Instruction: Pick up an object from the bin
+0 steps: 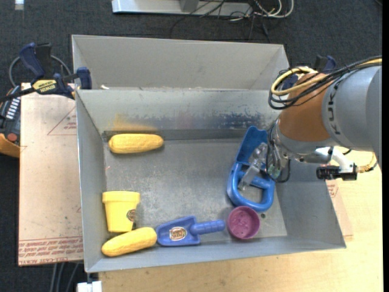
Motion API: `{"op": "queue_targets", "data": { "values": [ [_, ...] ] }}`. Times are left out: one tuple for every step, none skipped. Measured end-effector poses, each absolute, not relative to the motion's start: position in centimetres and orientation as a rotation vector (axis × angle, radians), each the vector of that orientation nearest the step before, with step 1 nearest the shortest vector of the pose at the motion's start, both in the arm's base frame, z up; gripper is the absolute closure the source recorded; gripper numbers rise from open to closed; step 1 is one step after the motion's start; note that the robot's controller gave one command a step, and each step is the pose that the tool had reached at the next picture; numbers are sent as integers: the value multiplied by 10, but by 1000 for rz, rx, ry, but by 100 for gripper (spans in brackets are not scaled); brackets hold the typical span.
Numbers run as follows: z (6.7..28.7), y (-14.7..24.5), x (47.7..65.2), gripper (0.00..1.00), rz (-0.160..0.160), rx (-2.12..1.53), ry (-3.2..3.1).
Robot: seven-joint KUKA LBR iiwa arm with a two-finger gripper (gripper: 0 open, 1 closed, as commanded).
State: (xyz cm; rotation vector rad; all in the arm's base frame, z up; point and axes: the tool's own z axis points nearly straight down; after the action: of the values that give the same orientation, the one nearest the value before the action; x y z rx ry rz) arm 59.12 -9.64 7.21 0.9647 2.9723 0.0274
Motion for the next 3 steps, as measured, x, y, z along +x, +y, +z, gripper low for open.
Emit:
{"op": "queue_targets", "data": {
  "values": [
    [71, -67, 564, 100, 26, 1026, 2957],
    [70, -72, 547, 100, 28, 1033, 2947],
    [71, -91, 533, 100, 39, 1282, 2862]
  ]
}}
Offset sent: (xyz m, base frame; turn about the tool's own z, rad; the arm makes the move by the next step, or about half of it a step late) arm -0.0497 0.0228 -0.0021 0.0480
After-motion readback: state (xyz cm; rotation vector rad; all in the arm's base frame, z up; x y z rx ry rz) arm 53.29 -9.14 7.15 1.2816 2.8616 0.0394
